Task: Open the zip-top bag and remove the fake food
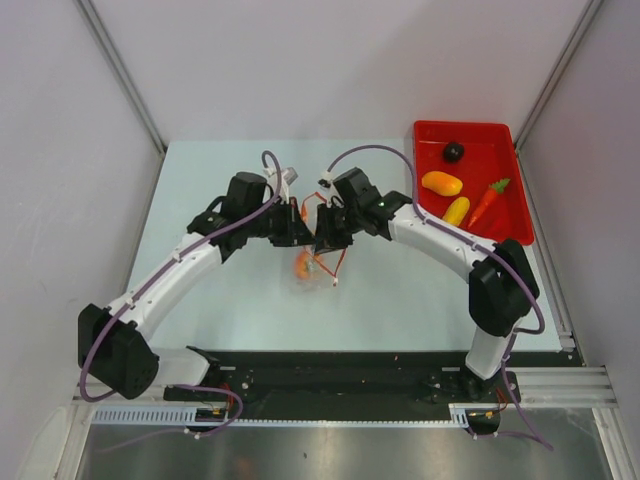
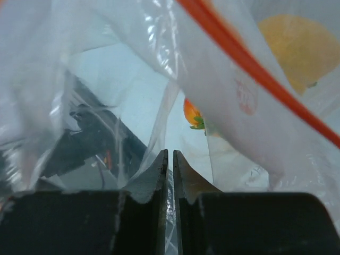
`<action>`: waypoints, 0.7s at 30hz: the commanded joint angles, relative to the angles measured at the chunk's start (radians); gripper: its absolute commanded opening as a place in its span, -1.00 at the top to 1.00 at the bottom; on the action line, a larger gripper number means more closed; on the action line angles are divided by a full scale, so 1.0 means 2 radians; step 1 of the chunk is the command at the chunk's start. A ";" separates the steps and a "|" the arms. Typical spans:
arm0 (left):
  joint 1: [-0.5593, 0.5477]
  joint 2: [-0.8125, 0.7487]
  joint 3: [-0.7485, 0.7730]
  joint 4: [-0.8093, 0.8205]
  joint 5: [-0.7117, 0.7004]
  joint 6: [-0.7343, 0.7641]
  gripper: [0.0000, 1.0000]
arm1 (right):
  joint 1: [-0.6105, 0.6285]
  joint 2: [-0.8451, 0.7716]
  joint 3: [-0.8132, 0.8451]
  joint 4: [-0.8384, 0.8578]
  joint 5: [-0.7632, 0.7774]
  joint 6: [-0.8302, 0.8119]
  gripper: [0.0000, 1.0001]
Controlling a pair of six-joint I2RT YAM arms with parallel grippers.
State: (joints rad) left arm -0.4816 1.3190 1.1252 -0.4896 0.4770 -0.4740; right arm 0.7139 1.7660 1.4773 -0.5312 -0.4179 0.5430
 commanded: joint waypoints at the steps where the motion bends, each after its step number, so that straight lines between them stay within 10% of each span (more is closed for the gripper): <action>1: 0.000 -0.024 0.003 0.032 0.014 -0.021 1.00 | 0.004 0.020 0.000 0.045 -0.008 0.011 0.77; 15: 0.001 -0.043 -0.013 0.002 -0.052 -0.025 1.00 | -0.028 0.090 -0.003 -0.056 0.151 -0.033 0.65; 21: 0.005 -0.037 -0.021 0.008 -0.030 -0.021 1.00 | -0.022 0.068 -0.003 -0.047 0.063 -0.068 0.35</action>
State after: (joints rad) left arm -0.4828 1.2850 1.0866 -0.4854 0.3946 -0.5228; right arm 0.6697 1.9488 1.4700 -0.5911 -0.2375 0.4820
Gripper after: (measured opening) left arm 0.005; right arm 0.268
